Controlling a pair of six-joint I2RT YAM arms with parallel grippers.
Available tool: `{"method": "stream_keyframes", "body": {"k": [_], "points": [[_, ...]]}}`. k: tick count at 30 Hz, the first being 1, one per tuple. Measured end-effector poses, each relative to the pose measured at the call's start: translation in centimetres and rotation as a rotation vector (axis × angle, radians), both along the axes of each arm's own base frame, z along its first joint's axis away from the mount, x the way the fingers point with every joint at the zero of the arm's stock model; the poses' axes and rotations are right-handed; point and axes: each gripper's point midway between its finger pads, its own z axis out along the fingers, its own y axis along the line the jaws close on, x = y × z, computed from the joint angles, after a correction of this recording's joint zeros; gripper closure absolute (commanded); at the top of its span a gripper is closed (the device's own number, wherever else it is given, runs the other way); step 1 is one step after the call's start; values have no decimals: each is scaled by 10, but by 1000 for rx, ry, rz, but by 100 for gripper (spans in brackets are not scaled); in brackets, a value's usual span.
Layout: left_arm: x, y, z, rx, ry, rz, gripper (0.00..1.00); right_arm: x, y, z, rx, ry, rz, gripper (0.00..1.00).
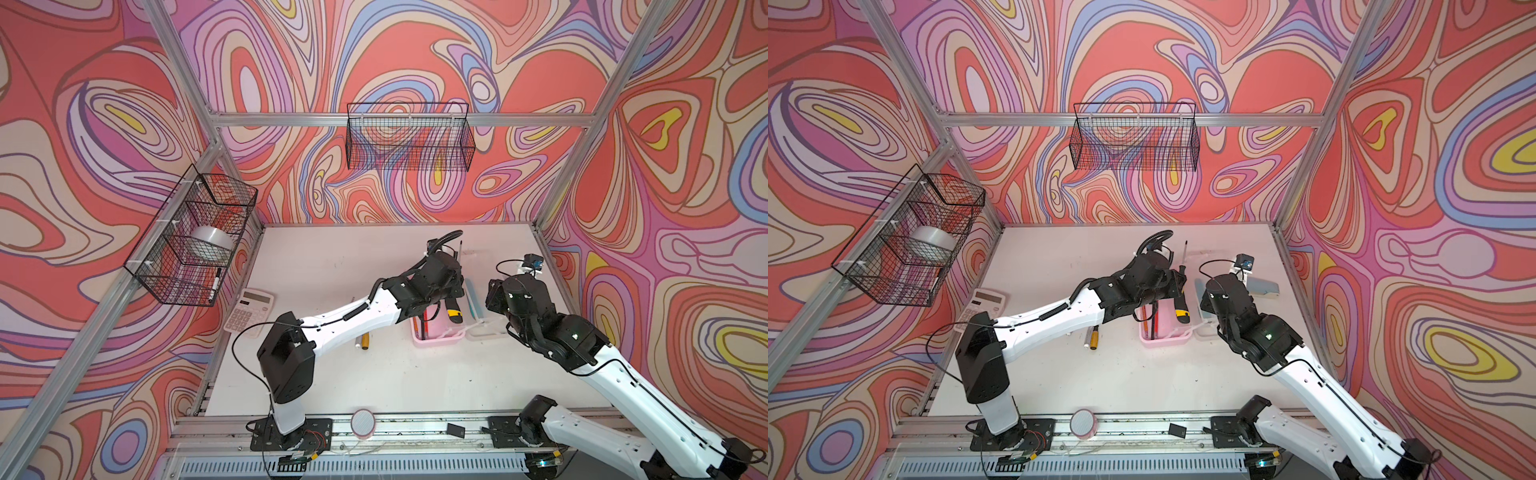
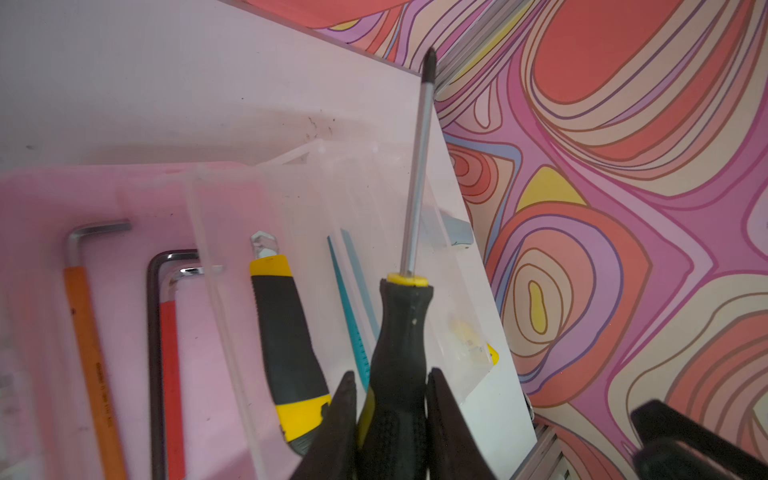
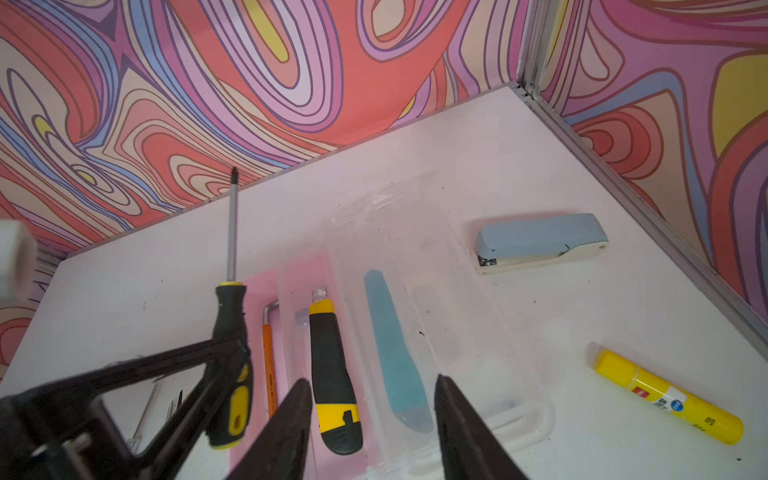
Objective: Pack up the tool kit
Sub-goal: 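Lift the black-yellow screwdriver with the left gripper toward the box while the right gripper withdraws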
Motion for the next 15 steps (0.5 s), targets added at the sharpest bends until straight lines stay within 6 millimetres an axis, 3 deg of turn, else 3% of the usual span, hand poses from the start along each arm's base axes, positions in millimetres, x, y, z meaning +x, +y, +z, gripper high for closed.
{"method": "stream_keyframes", "body": {"k": [3, 9, 15], "points": [[1, -17, -8, -3, 10, 10, 100, -5, -3, 8, 16, -26, 0, 49], [1, -24, -33, 12, 40, 62, 100, -12, -9, 20, 41, -66, 5, 49], [3, -31, -41, -28, 65, 100, 100, -13, -6, 9, 35, -42, 22, 49]]}}
